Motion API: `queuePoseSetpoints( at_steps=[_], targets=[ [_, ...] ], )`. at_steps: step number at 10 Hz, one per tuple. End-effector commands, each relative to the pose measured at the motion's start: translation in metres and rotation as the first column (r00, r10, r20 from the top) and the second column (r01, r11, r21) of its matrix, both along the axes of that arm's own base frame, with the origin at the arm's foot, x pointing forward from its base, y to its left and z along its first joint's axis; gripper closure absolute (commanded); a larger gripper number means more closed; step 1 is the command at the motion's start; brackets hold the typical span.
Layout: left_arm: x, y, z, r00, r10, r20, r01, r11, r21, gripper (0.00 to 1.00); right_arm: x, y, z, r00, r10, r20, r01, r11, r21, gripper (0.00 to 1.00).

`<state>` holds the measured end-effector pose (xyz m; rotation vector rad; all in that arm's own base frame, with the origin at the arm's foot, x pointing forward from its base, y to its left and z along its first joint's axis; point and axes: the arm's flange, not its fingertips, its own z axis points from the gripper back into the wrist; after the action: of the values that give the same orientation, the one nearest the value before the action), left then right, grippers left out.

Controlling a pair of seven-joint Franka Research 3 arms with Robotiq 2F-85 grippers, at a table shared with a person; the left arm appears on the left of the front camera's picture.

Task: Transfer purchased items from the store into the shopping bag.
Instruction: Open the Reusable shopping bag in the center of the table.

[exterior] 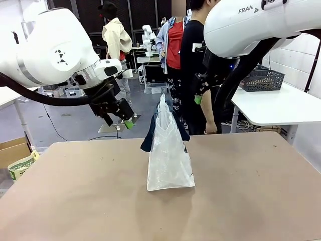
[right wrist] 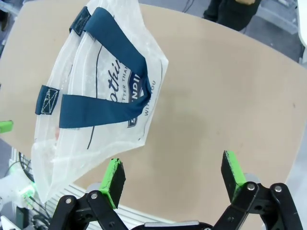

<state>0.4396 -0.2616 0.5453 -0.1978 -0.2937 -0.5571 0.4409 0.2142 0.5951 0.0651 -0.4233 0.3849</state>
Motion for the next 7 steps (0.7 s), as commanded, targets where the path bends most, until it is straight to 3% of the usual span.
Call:
queuePoseSetpoints(
  at_steps=[1, 3, 4, 5, 7],
  targets=[
    [0.007, -0.017, 0.023, 0.988, 0.149, -0.047, -0.15, 0.988, -0.019, 0.0, 0.019, 0.012, 0.004, 0.997, -0.075, -0.022, 0.075, 0.997, 0.011, 0.0],
    [0.01, -0.04, 0.045, 0.947, 0.29, -0.138, -0.299, 0.953, -0.052, 0.0, 0.053, 0.041, 0.022, 0.975, -0.21, -0.074, 0.212, 0.977, 0.021, 0.0],
    [0.011, -0.049, 0.046, 0.926, 0.329, -0.184, -0.342, 0.939, -0.041, 0.0, 0.066, 0.055, 0.03, 0.961, -0.242, -0.137, 0.249, 0.967, 0.043, 0.0],
    [0.014, -0.056, 0.045, 0.914, 0.355, -0.197, -0.369, 0.929, -0.035, 0.0, 0.08, 0.068, 0.035, 0.943, -0.287, -0.165, 0.297, 0.954, 0.034, 0.0],
    [0.029, -0.064, 0.039, 0.914, 0.328, -0.24, -0.353, 0.933, -0.071, 0.0, 0.103, 0.083, 0.034, 0.93, -0.271, -0.247, 0.284, 0.959, 0.015, 0.0]
  ],
)
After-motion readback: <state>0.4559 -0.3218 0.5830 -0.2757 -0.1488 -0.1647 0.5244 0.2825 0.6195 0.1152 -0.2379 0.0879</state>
